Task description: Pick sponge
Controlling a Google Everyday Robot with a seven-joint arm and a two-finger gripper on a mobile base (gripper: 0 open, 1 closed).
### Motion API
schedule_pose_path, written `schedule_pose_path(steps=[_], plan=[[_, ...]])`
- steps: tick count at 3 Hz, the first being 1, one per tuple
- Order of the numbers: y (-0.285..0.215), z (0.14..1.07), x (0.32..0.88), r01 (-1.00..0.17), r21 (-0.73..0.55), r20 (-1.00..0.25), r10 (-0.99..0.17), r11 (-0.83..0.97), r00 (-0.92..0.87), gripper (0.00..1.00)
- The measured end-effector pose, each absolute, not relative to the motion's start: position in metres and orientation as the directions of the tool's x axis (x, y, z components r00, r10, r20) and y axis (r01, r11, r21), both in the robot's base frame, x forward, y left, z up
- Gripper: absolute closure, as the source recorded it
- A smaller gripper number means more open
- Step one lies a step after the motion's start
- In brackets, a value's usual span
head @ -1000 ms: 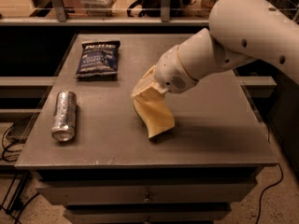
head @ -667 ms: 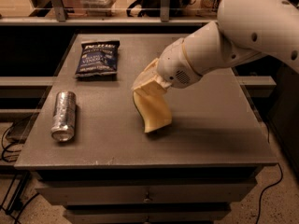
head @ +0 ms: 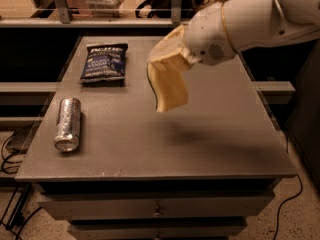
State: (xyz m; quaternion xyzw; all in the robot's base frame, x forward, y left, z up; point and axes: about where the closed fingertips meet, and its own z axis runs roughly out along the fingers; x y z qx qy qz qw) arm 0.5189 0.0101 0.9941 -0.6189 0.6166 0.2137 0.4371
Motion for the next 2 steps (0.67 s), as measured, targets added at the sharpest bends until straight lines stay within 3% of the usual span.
schedule_pose_path(steps=[1, 2], plan=[[-0.005, 1.052, 0.527, -0.911, -0.389, -0.805, -0.533, 0.139, 0.262, 1.00], [-0.006, 1.071, 0.528, -0.896, -0.420, -0.801, -0.524, 0.145, 0.290, 1.00]])
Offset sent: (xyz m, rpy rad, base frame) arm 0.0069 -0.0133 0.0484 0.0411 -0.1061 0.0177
